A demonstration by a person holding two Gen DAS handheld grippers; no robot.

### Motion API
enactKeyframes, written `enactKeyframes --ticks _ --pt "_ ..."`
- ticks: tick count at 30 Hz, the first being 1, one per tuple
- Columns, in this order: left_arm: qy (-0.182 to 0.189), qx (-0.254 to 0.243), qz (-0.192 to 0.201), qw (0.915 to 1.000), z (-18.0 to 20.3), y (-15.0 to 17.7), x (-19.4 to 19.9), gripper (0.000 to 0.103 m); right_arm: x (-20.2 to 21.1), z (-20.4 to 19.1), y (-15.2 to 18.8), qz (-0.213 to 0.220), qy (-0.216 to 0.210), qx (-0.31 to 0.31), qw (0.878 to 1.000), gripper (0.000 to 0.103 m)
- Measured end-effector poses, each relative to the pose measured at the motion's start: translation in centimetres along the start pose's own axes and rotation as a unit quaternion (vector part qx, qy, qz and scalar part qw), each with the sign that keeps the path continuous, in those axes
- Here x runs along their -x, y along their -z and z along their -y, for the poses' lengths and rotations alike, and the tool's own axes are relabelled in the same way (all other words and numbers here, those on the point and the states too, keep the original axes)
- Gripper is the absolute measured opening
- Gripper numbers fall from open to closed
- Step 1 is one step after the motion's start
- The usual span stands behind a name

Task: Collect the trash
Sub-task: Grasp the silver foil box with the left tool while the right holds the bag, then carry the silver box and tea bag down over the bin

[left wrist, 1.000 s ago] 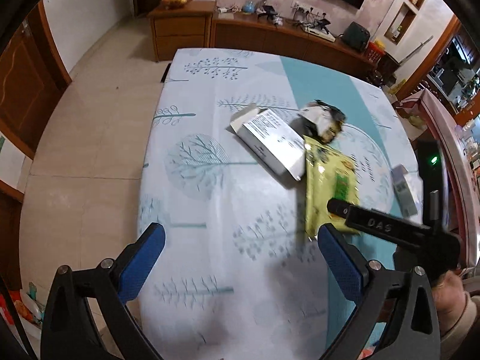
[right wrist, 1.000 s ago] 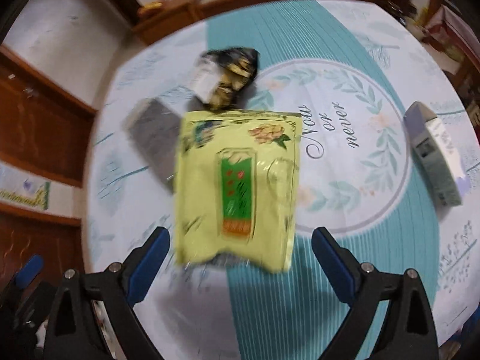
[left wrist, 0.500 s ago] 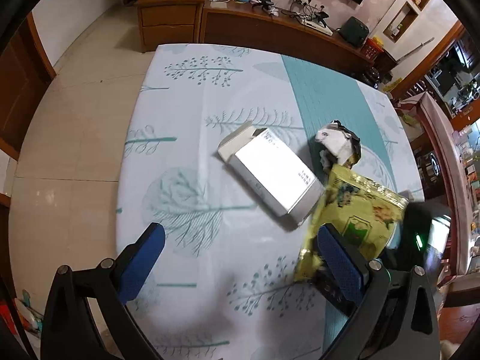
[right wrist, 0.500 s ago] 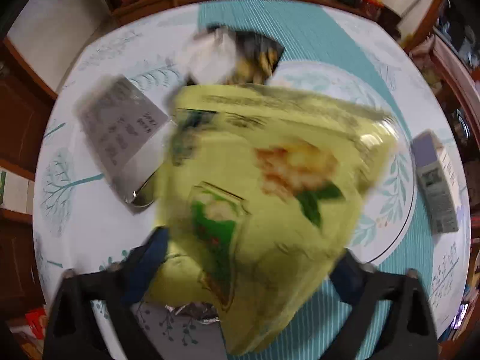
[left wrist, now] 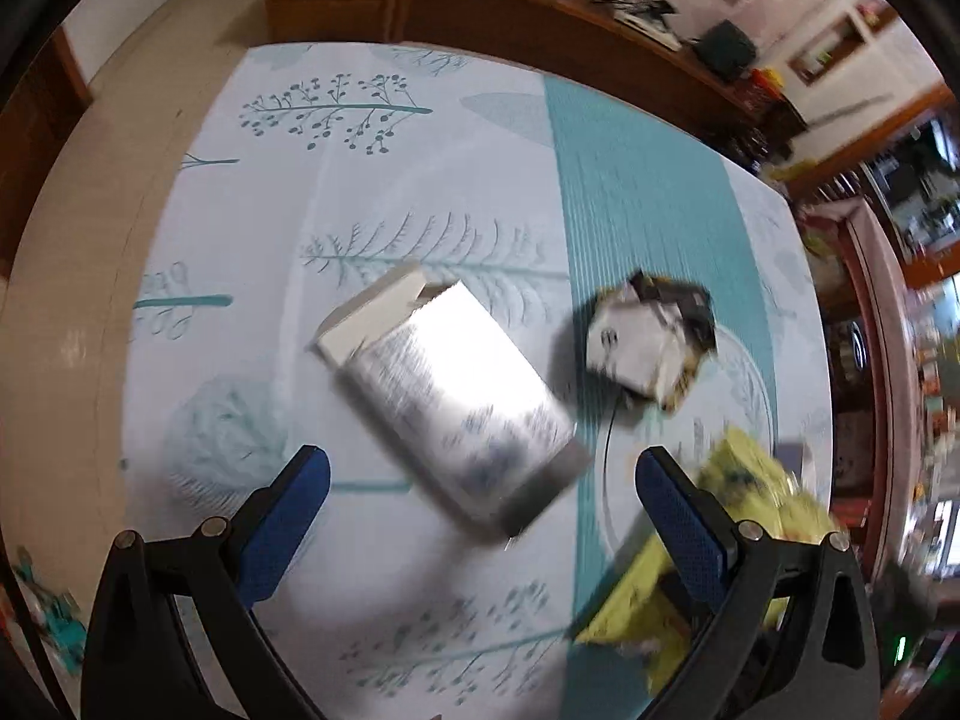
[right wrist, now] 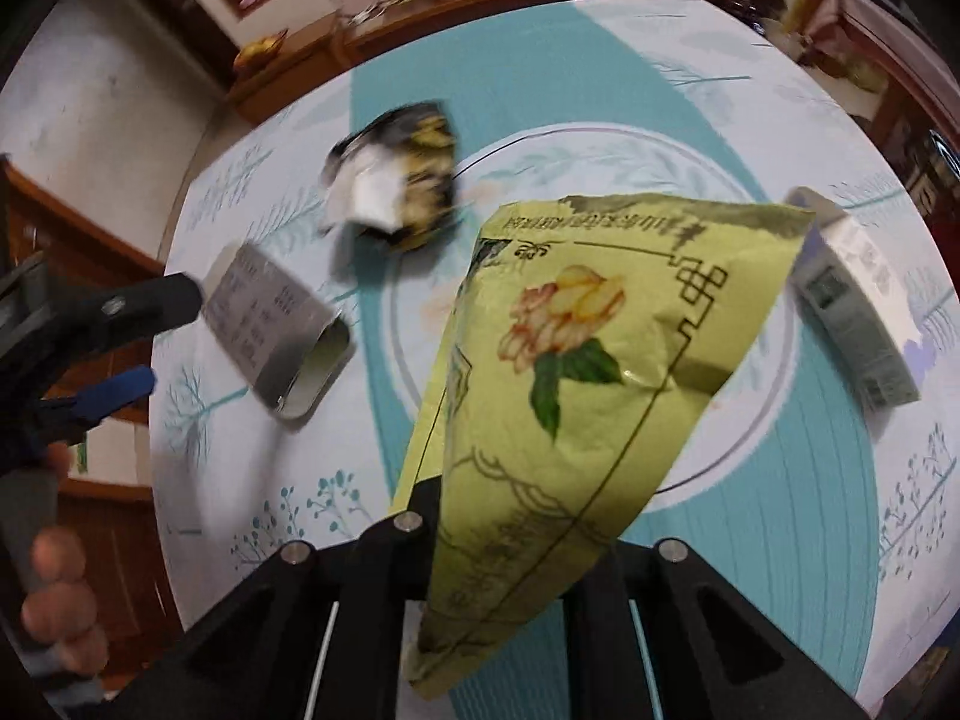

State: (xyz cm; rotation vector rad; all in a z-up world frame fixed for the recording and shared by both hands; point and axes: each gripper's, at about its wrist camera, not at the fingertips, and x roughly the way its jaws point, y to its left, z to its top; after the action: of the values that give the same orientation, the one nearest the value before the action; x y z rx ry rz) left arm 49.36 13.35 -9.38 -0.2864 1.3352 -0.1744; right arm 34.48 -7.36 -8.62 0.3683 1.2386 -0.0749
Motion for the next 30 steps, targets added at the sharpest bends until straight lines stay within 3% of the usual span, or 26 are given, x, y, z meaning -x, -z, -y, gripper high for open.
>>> enactKeyframes --ticks 5,13,16,18,22,30 --pt "-0.054 0.027 -0.017 0.9981 1.0 -2.4 -3.1 0.101 1.3 1.5 -0.3 0.017 -0.014 -0.023 1.000 0.010" --pt "-0.120 0.029 -0.047 0.9912 1.3 -2.7 -6.7 0.101 1.5 2.5 0.1 0.009 -0.035 -0.031 0.999 0.010" --pt "-0.139 0.019 -0.039 0.9893 1.4 -1.9 -6.4 0.091 1.8 2.9 0.6 0.009 -0.044 -0.030 0.999 0.010" --pt "-0.150 0.006 -0.032 0.9881 1.6 -1.3 -6.0 0.078 1.8 3.0 0.8 0.007 -0.049 -0.031 0.998 0.010" --pt "-0.123 -0.001 -0.041 0.9916 1.7 0.3 -5.2 0.068 2.0 3.5 1.7 0.000 -0.059 -0.032 0.998 0.010" --pt "-0.106 -0.032 -0.051 0.9925 2.2 6.8 -1.5 0.067 4.3 4.9 4.1 -0.002 -0.081 -0.015 0.997 0.010"
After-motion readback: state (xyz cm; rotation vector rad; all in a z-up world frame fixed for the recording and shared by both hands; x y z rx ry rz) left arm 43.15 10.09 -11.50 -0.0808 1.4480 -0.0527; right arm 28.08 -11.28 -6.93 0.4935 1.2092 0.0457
